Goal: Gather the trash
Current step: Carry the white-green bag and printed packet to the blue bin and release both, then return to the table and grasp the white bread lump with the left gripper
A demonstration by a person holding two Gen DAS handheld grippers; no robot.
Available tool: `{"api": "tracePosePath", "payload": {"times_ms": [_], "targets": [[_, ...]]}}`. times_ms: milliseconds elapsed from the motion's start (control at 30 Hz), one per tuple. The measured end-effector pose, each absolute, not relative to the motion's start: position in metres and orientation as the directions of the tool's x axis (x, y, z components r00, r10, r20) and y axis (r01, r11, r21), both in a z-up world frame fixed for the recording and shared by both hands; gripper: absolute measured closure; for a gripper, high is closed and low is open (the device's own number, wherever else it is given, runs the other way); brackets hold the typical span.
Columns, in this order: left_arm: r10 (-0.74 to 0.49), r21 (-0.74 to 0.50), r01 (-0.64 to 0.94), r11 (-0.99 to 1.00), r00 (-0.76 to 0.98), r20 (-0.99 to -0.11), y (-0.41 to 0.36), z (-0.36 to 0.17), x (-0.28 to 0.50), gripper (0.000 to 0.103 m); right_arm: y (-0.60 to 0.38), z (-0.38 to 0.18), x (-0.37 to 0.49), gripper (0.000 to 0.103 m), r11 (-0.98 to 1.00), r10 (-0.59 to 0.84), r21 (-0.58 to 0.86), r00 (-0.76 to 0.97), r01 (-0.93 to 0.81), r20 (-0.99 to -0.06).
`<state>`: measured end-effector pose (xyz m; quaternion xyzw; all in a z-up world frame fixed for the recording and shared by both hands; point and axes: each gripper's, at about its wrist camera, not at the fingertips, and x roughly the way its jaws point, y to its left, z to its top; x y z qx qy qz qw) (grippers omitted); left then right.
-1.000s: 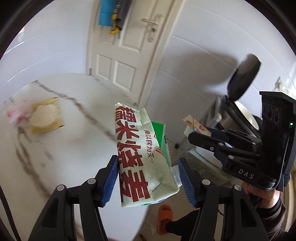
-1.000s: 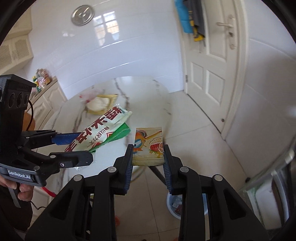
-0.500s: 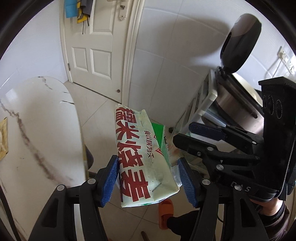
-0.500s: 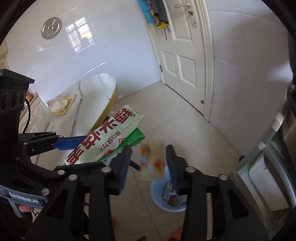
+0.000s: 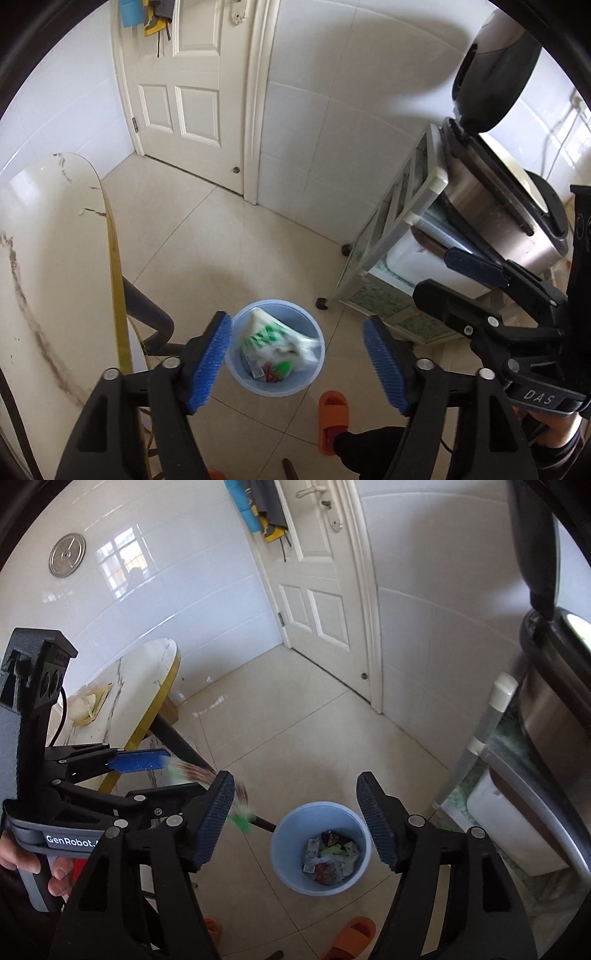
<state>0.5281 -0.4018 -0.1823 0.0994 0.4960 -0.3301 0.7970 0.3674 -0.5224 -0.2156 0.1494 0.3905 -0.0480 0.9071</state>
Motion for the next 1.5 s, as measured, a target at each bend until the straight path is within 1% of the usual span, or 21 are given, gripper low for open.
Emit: {"api": "tracePosePath", "payload": {"times_ms": [133,300,433,500,667,733,867,1000,1033,1067,1100,1167,1233,1300,1433,1500], "targets": [[-0.434,-0.158,0.621,0.768,0.323,-0.841,-0.392,-0.168,0.518,0.028,-0.517,-0.207,0.365,0.037,0.953,0.031,0.232,0.699,0.195,-0.714],[-0.447,-0.147,0.604,0.783,0.382,-0.809,-0.354,-0.14,0.498,0.021,-0.496,-0.187,0.365,0.037,0.964,0.035,0.213,0.719,0.159,-0.694],[-0.451,-0.134,0.586,0.799,0.437,-0.778,-0.321,-0.119,0.481,0.019,-0.471,-0.169,0.366,0.037,0.974,0.043,0.194,0.737,0.12,-0.674],[-0.45,-0.128,0.574,0.809,0.464,-0.763,-0.301,-0.11,0.472,0.016,-0.456,-0.159,0.367,0.036,0.978,0.051,0.185,0.746,0.097,-0.664],[-0.414,-0.091,0.527,0.845,0.537,-0.735,-0.243,-0.095,0.458,0.012,-0.417,-0.137,0.373,0.028,0.987,0.067,0.155,0.766,0.043,-0.64],[-0.379,-0.064,0.495,0.867,0.569,-0.729,-0.22,-0.092,0.456,0.011,-0.399,-0.132,0.378,0.028,0.989,0.08,0.144,0.768,0.016,-0.635],[-0.324,-0.041,0.434,0.9,0.602,-0.73,-0.176,-0.092,0.459,0.008,-0.364,-0.123,0.393,0.026,0.992,0.104,0.12,0.769,-0.036,-0.631],[-0.254,0.007,0.382,0.924,0.628,-0.736,-0.147,-0.094,0.469,0.007,-0.333,-0.12,0.412,0.025,0.991,0.127,0.105,0.762,-0.078,-0.635],[-0.227,0.024,0.364,0.931,0.631,-0.742,-0.14,-0.097,0.474,0.007,-0.328,-0.121,0.418,0.023,0.991,0.131,0.104,0.76,-0.084,-0.637],[-0.216,0.032,0.358,0.933,0.631,-0.745,-0.139,-0.099,0.479,0.007,-0.321,-0.122,0.423,0.015,0.99,0.136,0.105,0.758,-0.089,-0.638],[-0.21,0.04,0.357,0.933,0.632,-0.746,-0.137,-0.102,0.483,0.007,-0.314,-0.123,0.431,0.01,0.99,0.142,0.107,0.756,-0.095,-0.639],[-0.19,0.067,0.36,0.93,0.631,-0.752,-0.144,-0.11,0.498,0.007,-0.304,-0.128,0.442,0.01,0.989,0.147,0.103,0.75,-0.106,-0.644],[-0.143,0.124,0.354,0.927,0.64,-0.755,-0.146,-0.119,0.509,0.007,-0.294,-0.134,0.457,0.01,0.987,0.158,0.102,0.738,-0.12,-0.656],[-0.129,0.158,0.365,0.917,0.647,-0.751,-0.15,-0.125,0.518,0.007,-0.288,-0.143,0.471,0.01,0.986,0.166,0.106,0.723,-0.128,-0.671],[-0.131,0.162,0.387,0.908,0.629,-0.766,-0.158,-0.138,0.535,0.008,-0.28,-0.155,0.494,0.01,0.985,0.173,0.11,0.697,-0.134,-0.696],[-0.145,0.143,0.401,0.905,0.607,-0.782,-0.159,-0.147,0.542,0.008,-0.278,-0.163,0.507,0.01,0.984,0.179,0.117,0.678,-0.137,-0.713]]}}
